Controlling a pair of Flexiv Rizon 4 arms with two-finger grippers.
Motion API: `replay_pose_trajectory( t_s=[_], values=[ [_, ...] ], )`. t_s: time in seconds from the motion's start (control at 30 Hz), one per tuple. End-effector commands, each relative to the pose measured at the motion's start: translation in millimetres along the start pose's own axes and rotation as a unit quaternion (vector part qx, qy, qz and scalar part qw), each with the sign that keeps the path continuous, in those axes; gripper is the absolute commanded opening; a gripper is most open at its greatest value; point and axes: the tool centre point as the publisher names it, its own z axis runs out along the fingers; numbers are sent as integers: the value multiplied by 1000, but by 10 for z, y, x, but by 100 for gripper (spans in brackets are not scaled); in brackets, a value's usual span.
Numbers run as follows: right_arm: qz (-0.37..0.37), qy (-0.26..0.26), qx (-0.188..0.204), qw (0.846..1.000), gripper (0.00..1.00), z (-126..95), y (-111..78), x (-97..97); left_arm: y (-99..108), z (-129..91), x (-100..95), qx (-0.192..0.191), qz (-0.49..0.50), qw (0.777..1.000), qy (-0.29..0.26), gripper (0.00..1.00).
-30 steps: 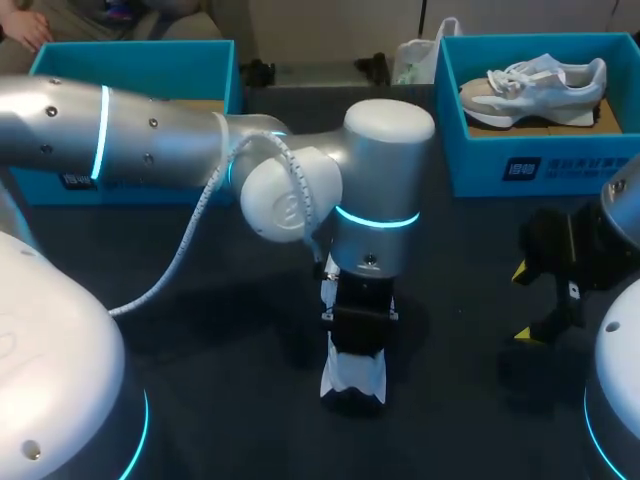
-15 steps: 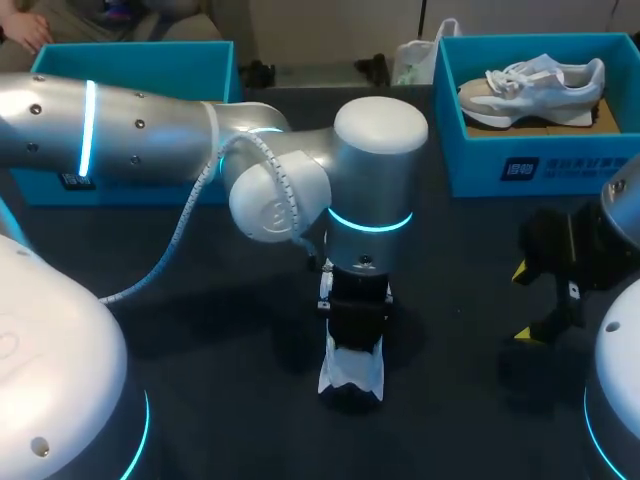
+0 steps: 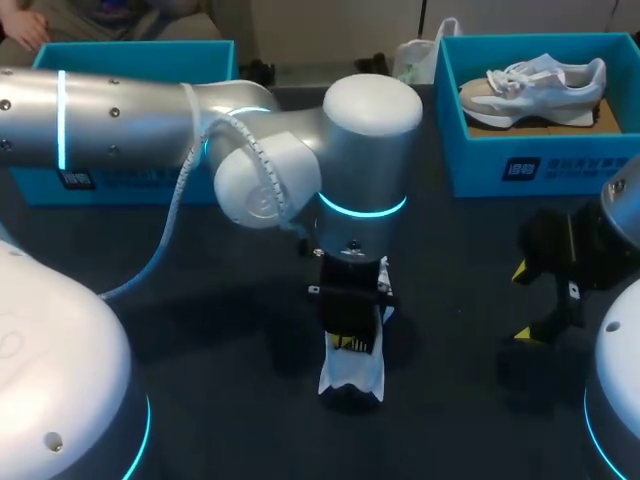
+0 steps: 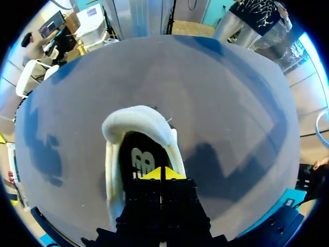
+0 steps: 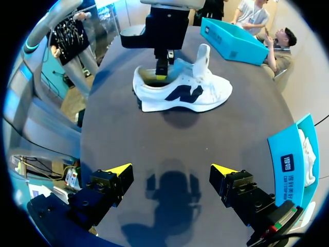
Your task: Take the shoe out of the shoebox, open the shoe tongue, remove and reinsert the insole, then place the shoe into the shoebox
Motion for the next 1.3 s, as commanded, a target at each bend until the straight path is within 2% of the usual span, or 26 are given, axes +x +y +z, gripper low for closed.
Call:
replay_pose_trajectory(
  t_s=[0.03,0.17,0.27,0.47,0.57,0.77,0.93,1.3],
  values=[
    [0,-1,0,1000,100,6,-2,13,69,84,-81,-15,-1,999,46,0],
    [0,-1,0,1000,100,6,-2,13,143,244,-67,-11,-2,996,85,0],
    [0,-1,0,1000,100,6,-2,13,165,360,-58,-4,-7,996,91,0],
    [0,-1,0,1000,100,6,-2,13,187,454,-64,14,-23,998,62,0],
    [0,-1,0,1000,100,6,-2,13,170,379,-55,14,-24,998,50,0],
    [0,-1,0,1000,100,6,-2,13,81,59,1,1,-16,1000,7,0],
    [0,-1,0,1000,100,6,-2,13,51,-129,-43,-10,-14,999,-29,0],
    [0,-1,0,1000,100,6,-2,13,142,-132,-169,-36,-38,997,-51,0]
  ],
)
